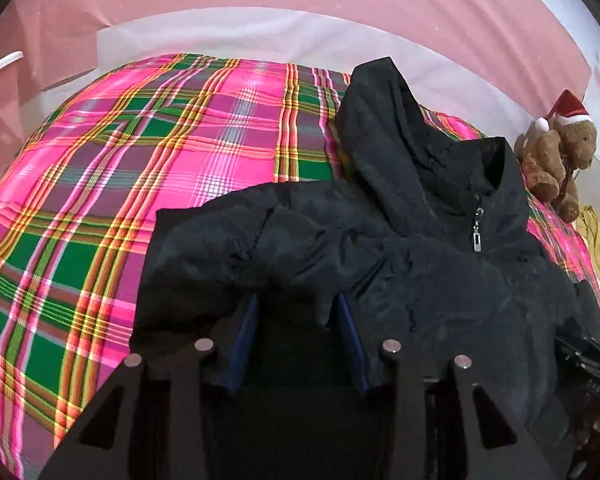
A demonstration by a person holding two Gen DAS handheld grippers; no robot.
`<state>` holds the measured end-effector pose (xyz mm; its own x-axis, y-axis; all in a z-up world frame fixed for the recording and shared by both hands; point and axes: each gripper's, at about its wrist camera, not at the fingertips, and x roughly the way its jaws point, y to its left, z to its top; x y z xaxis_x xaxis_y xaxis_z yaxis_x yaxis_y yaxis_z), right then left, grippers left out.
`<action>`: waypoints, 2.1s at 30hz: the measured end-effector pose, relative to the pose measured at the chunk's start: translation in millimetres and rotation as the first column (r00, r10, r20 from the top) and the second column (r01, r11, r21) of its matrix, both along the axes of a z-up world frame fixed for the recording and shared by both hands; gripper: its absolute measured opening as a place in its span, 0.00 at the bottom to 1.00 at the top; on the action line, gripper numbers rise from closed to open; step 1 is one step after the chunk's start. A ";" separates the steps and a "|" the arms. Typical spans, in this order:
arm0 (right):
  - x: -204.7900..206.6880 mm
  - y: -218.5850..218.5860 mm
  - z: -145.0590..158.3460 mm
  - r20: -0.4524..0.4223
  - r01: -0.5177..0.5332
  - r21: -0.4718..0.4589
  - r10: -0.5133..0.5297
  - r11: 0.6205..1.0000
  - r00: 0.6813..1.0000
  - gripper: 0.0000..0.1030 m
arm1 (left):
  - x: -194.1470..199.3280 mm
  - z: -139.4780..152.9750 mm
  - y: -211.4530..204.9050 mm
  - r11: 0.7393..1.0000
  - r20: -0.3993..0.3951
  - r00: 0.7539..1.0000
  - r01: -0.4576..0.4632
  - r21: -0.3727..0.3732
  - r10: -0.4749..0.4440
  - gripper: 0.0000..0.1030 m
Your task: Fold large clothes
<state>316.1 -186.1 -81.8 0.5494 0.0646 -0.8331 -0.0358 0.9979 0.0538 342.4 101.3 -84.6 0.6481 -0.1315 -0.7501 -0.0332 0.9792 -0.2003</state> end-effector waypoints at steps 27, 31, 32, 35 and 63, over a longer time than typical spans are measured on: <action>-32.8 -5.1 33.8 0.076 -0.022 0.039 0.019 0.999 0.997 0.55 | -58.7 29.9 29.6 1.000 0.049 0.998 0.028 -0.013 -0.027 0.39; -24.1 -7.7 -3.1 -0.017 -0.025 0.019 0.025 1.000 1.000 0.55 | -54.4 -1.5 23.5 0.999 -0.025 0.999 0.033 0.013 -0.033 0.39; -23.2 -8.8 -4.5 -0.012 -0.024 0.025 0.024 0.999 1.000 0.55 | -53.4 -2.9 22.5 0.999 -0.027 0.999 0.031 0.016 -0.031 0.39; -25.1 -10.8 0.7 -0.013 -0.013 0.026 0.014 1.000 1.000 0.55 | -56.0 3.6 19.1 0.999 -0.026 0.999 0.021 0.035 -0.020 0.39; -235.1 -78.6 120.2 0.237 0.179 0.131 -0.206 0.975 0.949 0.58 | -252.4 106.5 -69.4 0.987 0.191 0.971 0.156 -0.044 -0.145 0.58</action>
